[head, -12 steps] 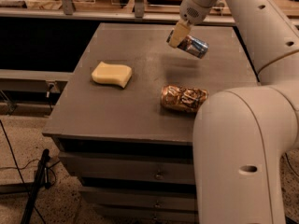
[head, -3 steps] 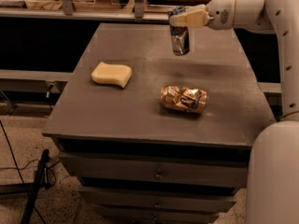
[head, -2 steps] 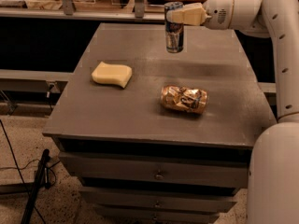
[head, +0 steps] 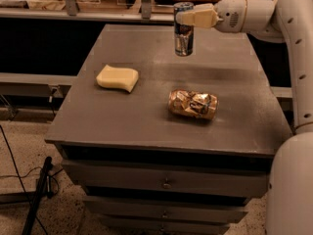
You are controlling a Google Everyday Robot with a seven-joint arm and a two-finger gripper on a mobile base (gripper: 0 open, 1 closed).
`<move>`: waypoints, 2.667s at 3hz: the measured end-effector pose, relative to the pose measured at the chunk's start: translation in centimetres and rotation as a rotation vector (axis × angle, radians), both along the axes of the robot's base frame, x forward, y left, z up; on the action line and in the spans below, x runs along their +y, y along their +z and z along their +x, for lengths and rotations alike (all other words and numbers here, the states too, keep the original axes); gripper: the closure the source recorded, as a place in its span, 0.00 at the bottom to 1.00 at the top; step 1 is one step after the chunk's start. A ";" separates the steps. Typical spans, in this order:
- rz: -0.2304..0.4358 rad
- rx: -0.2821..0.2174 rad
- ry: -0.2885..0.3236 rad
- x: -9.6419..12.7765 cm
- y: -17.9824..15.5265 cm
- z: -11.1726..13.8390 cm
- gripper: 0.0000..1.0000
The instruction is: Place redbull can upright
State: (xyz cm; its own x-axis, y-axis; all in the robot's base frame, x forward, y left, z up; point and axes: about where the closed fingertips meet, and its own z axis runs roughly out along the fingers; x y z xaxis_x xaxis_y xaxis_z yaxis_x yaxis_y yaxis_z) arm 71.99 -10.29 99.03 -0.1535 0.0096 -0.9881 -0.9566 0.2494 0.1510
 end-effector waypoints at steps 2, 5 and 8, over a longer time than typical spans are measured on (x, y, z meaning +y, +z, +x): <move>0.064 -0.081 -0.090 -3.6 -0.5 -5.1 1.00; 0.077 -0.195 -0.093 -5.1 -2.6 -6.8 0.74; 0.042 -0.184 -0.108 -6.4 -6.0 -6.9 0.04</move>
Offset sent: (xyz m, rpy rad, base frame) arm -0.0755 -0.0536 -0.0138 0.0751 -0.0910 -0.1430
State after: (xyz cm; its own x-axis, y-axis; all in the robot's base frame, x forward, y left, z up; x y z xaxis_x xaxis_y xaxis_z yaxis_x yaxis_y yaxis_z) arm 65.05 -16.73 93.02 0.0338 0.0582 -0.9977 -0.9370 0.3492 -0.0114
